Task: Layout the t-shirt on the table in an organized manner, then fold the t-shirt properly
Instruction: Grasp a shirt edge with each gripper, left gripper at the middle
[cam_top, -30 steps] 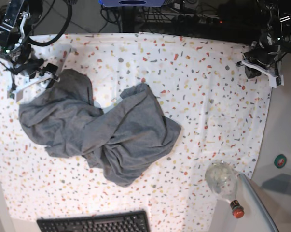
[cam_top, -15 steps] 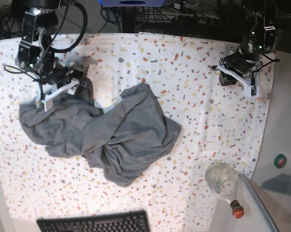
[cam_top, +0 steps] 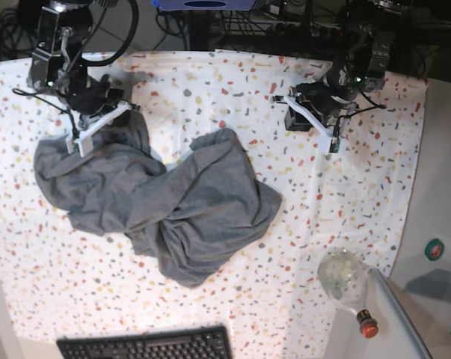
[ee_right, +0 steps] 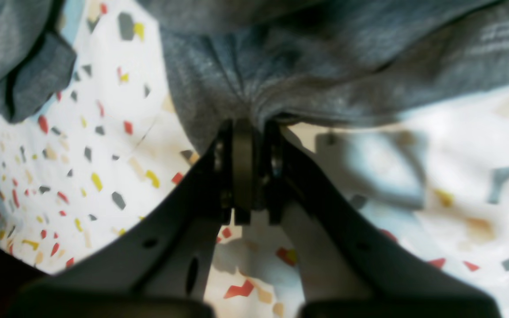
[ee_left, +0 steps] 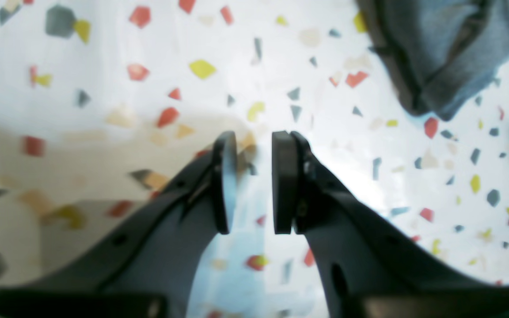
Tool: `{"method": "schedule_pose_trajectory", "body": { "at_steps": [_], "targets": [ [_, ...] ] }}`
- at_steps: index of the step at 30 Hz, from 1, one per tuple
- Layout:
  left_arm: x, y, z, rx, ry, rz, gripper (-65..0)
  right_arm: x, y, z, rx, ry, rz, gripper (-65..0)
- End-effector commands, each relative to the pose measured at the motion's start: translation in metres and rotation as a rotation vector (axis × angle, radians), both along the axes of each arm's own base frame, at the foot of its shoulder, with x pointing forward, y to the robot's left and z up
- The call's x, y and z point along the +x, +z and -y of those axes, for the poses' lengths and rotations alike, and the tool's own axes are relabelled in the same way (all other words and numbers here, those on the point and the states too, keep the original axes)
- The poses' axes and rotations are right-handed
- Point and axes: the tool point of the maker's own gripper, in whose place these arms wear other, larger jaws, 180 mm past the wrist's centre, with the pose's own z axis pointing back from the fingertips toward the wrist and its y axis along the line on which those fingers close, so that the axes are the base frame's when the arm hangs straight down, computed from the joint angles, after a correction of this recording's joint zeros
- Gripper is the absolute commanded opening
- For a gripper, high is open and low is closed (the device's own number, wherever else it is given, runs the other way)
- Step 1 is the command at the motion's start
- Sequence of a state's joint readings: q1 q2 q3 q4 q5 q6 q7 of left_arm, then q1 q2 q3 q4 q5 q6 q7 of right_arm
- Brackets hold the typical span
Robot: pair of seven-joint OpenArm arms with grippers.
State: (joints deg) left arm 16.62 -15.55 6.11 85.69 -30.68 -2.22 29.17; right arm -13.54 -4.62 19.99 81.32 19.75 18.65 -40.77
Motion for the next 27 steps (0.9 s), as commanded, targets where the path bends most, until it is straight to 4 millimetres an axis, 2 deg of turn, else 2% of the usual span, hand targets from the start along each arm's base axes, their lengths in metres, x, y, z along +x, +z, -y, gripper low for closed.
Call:
{"method": "schedule_pose_trajectory", "body": {
  "at_steps": [1,7,9,10,12,14,21,27],
  "targets": [
    [0.010,0.011,0.013,-0.038,-0.009,0.048,-52.2,-0.004,-0.002,0.008,-0.031,0.005,-0.021,-65.0],
    [0.019,0.022,0.046,-0.098,-0.042,0.084,-52.0,-0.006,-0.004,0.010,-0.035,0.007,-0.028,-65.0],
    [0.022,0.032,0.062,-0.114,-0.084,0.108,-52.3,-0.007,-0.004,0.010,-0.036,0.008,-0.030,-65.0],
    [0.022,0.037,0.070,-0.121,-0.105,0.119,-53.2,-0.007,-0.004,0.010,-0.036,0.008,-0.030,-65.0],
    [0.022,0.041,0.077,-0.124,-0.134,0.131,-59.2,-0.007,-0.004,0.010,-0.037,0.011,-0.029,-65.0],
    [0.022,0.042,0.078,-0.125,-0.137,0.128,-65.0,-0.007,-0.004,0.010,-0.037,0.011,-0.029,-65.0],
    [0.023,0.042,0.080,-0.122,-0.150,0.129,-65.0,-0.007,-0.004,0.010,-0.038,0.011,-0.030,-65.0],
    [0.020,0.033,0.074,0.003,-0.197,0.143,-65.0,-0.007,-0.004,0.009,-0.037,0.015,-0.030,-65.0]
  ]
}}
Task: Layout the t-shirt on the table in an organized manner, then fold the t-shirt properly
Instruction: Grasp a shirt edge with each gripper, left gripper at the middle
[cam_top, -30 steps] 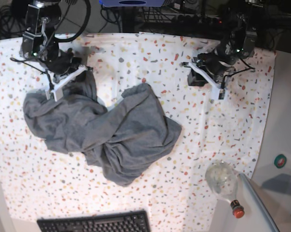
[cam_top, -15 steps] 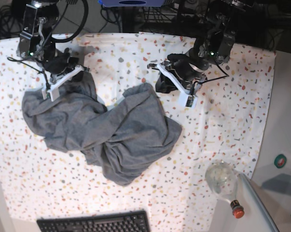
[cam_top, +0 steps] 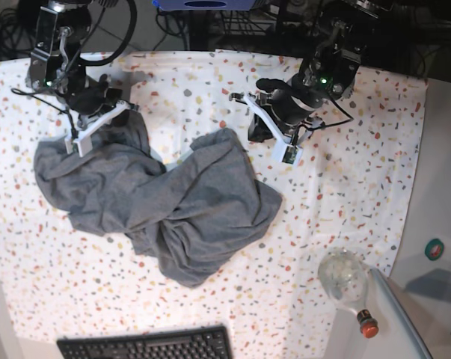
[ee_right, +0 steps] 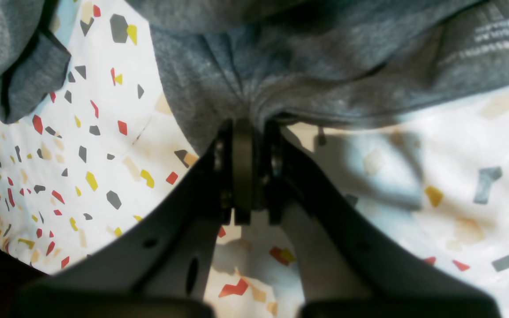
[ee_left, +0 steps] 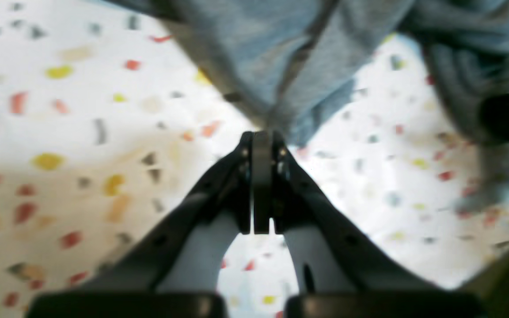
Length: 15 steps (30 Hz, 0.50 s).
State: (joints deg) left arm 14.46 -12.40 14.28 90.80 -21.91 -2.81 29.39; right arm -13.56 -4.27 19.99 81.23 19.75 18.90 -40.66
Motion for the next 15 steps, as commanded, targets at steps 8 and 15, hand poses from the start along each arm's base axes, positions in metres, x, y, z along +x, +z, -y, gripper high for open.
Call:
{"method": "schedule_pose_trajectory", "body": {
  "at_steps": [8,15],
  "targets": [
    [0.000,-0.010,0.006,0.001,0.007,-0.013,-36.7,-0.013,-0.006,0.007,-0.033,0.011,-0.044,-65.0],
    [0.008,-0.006,0.007,-0.006,0.013,0.003,-32.9,-0.017,-0.008,0.007,-0.033,0.011,-0.052,-65.0]
  ]
}}
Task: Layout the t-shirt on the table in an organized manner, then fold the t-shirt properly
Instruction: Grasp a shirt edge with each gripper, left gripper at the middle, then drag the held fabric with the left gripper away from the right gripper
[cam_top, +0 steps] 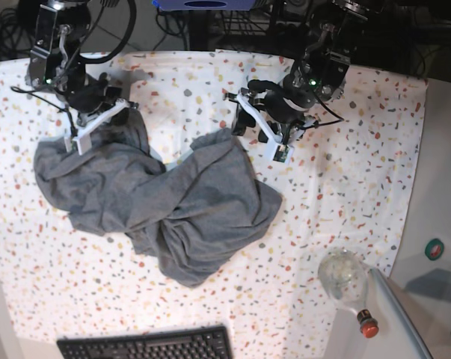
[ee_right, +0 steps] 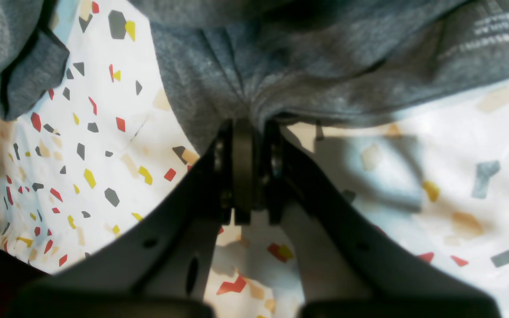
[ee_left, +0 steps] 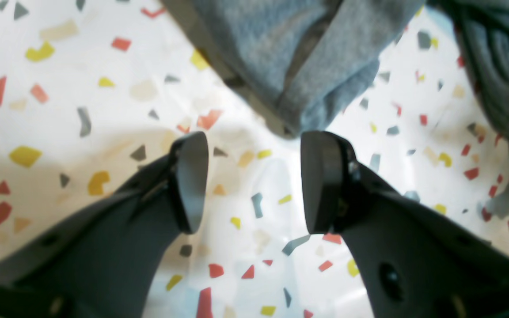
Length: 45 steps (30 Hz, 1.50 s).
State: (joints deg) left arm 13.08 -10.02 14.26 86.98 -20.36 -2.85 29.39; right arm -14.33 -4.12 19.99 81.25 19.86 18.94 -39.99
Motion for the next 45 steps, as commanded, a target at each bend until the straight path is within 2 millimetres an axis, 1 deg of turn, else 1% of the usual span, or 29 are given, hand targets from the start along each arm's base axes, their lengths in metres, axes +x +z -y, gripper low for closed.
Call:
{"method": "schedule_pose_trajectory", "body": {
  "at_steps": [1,3,5,7,8,10,14,17,18,19,20,21,22,23,24,26,28,30,31,32,34,35,36,37,39,41,42,45],
  "targets": [
    [0.009,0.009,-0.001,-0.010,0.007,0.040,-32.9,-0.014,-0.007,0.005,-0.030,0.015,-0.054,-65.0],
    [0.010,0.007,-0.002,-0.007,0.009,0.038,-32.9,-0.015,-0.007,0.005,-0.030,0.015,-0.055,-65.0],
    [0.019,0.007,0.000,-0.002,0.002,0.043,-32.9,-0.015,-0.007,0.005,-0.030,0.015,-0.055,-65.0],
    [0.025,0.003,0.005,-0.013,0.012,0.035,-32.7,-0.015,-0.007,0.005,-0.030,0.015,-0.055,-65.0],
    [0.024,-0.003,0.006,-0.015,0.018,0.019,-32.6,-0.015,-0.007,0.005,-0.030,0.015,-0.055,-65.0],
    [0.032,-0.007,0.006,-0.011,0.023,0.014,-32.6,-0.015,-0.007,0.005,-0.030,0.015,-0.055,-65.0],
    [0.032,-0.015,0.033,-0.011,-0.058,-0.008,-32.3,-0.014,-0.007,0.004,-0.029,0.019,-0.053,-65.0],
    [0.034,-0.017,0.042,-0.007,-0.086,-0.011,-33.2,-0.013,-0.006,0.004,-0.029,0.019,-0.052,-65.0],
    [0.034,-0.017,0.043,-0.007,-0.089,-0.011,-34.9,-0.013,-0.006,0.004,-0.029,0.020,-0.052,-65.0],
    [0.035,-0.015,0.043,-0.009,-0.090,-0.007,-39.3,-0.013,-0.006,0.004,-0.029,0.020,-0.052,-65.0],
    [0.037,-0.012,0.044,-0.012,-0.090,0.002,-47.6,-0.013,-0.006,0.005,-0.029,0.017,-0.052,-65.0],
    [0.039,-0.009,0.041,-0.005,-0.078,0.010,-57.9,-0.013,-0.006,0.005,-0.030,0.016,-0.052,-65.0],
    [0.043,-0.006,0.037,0.004,-0.054,0.019,-65.0,-0.013,-0.006,0.006,-0.031,0.018,-0.051,-65.0],
    [0.046,-0.003,0.033,0.013,-0.028,0.029,-65.0,-0.014,-0.007,0.008,-0.039,0.024,-0.053,-65.0],
    [0.051,0.003,0.031,0.017,-0.004,0.046,-65.0,-0.014,-0.006,0.013,-0.050,0.030,-0.053,-65.0],
    [0.058,0.016,0.019,0.041,0.033,0.074,-65.0,-0.013,-0.006,0.014,-0.057,0.041,-0.052,-65.0],
    [0.066,0.040,0.019,0.037,0.047,0.089,-65.0,-0.014,-0.007,0.010,-0.061,0.069,-0.054,-65.0],
    [0.077,0.070,0.027,0.021,0.031,0.126,-65.0,-0.015,-0.007,0.013,-0.077,0.094,-0.055,-65.0],
    [0.087,0.090,0.033,0.008,0.017,0.162,-65.0,-0.015,-0.007,0.012,-0.078,0.102,-0.055,-65.0],
    [0.094,0.105,0.039,0.001,0.001,0.185,-65.0,-0.015,-0.007,0.012,-0.078,0.104,-0.055,-65.0],
    [0.114,0.136,0.057,-0.036,-0.013,0.234,-65.0,-0.015,-0.007,0.012,-0.079,0.106,-0.060,-65.0],
    [0.125,0.147,0.064,-0.052,-0.013,0.242,-65.0,-0.018,-0.008,0.013,-0.079,0.111,-0.073,-65.0],
    [0.133,0.152,0.072,-0.054,-0.025,0.237,-65.0,-0.019,-0.008,0.017,-0.089,0.118,-0.085,-65.0],
    [0.141,0.156,0.075,-0.049,-0.031,0.229,-65.0,-0.021,-0.008,0.023,-0.102,0.125,-0.095,-65.0],
    [0.146,0.154,0.083,-0.043,-0.044,0.184,-65.0,-0.022,-0.008,0.029,-0.113,0.131,-0.104,-65.0],
    [0.141,0.144,0.082,-0.033,-0.046,0.135,-65.0,-0.021,-0.008,0.030,-0.116,0.130,-0.104,-65.0],
    [0.137,0.138,0.082,-0.029,-0.048,0.119,-65.0,-0.021,-0.008,0.031,-0.117,0.130,-0.104,-65.0],
    [0.110,0.108,0.078,-0.032,-0.035,0.037,-65.0,-0.020,-0.008,0.031,-0.117,0.130,-0.103,-65.0]
  ]
}}
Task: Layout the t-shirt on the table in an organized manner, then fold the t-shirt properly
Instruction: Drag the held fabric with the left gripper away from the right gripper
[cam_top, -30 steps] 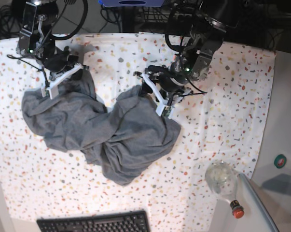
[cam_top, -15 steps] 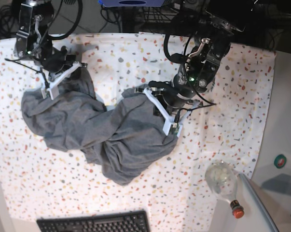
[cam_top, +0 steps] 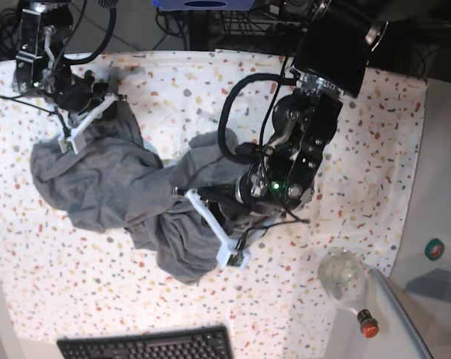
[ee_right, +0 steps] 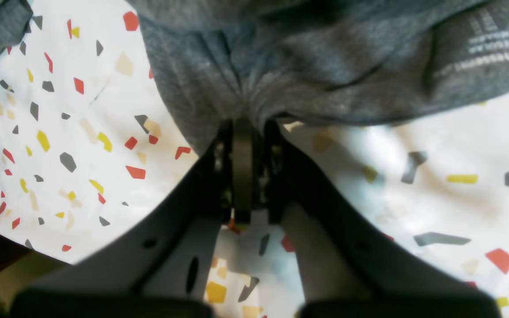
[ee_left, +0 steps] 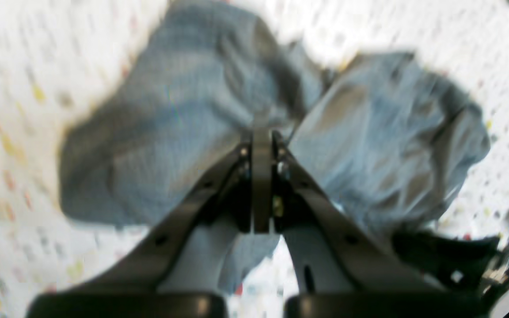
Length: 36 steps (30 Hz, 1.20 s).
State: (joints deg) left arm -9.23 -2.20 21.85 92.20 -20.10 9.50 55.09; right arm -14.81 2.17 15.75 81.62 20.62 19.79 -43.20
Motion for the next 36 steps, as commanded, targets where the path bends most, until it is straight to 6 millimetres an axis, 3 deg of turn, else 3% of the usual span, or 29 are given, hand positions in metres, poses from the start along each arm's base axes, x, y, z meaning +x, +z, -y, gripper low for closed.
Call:
{"method": "schedule_pose_trajectory", "body": {
  "at_steps": [1,4,6,8,13,19,24,29,35,36],
  "targets": [
    [-0.004,0.002,-0.001,-0.007,-0.003,0.008,-61.1,-0.011,-0.006,0.012,-0.051,0.002,-0.054,-65.0],
    [-0.032,-0.024,-0.016,0.035,-0.015,-0.053,-29.8,-0.010,-0.006,0.009,-0.048,0.005,-0.053,-65.0],
    [-0.048,-0.037,-0.026,0.059,-0.017,-0.088,-13.3,-0.008,-0.006,0.009,-0.046,0.004,-0.050,-65.0],
    [-0.059,-0.048,-0.038,0.088,-0.015,-0.116,-5.1,-0.007,-0.005,0.009,-0.046,0.003,-0.047,-65.0],
    [-0.060,-0.056,-0.046,0.097,-0.006,-0.102,-5.1,-0.007,-0.005,0.008,-0.044,0.004,-0.047,-65.0],
    [-0.082,-0.086,-0.024,0.139,-0.105,-0.145,-5.1,-0.006,-0.005,0.007,-0.042,0.003,-0.046,-65.0],
    [-0.085,-0.100,-0.032,0.156,-0.088,-0.167,-5.9,-0.007,-0.005,0.008,-0.042,0.000,-0.048,-65.0],
    [-0.075,-0.104,-0.035,0.167,-0.078,-0.141,-25.7,-0.009,-0.006,0.008,-0.042,0.000,-0.051,-65.0],
    [-0.064,-0.103,-0.031,0.165,-0.073,-0.136,-43.3,-0.009,-0.006,0.008,-0.042,0.000,-0.051,-65.0],
    [-0.063,-0.101,-0.032,0.163,-0.069,-0.133,-50.0,-0.009,-0.006,0.008,-0.042,0.000,-0.051,-65.0]
  ]
}}
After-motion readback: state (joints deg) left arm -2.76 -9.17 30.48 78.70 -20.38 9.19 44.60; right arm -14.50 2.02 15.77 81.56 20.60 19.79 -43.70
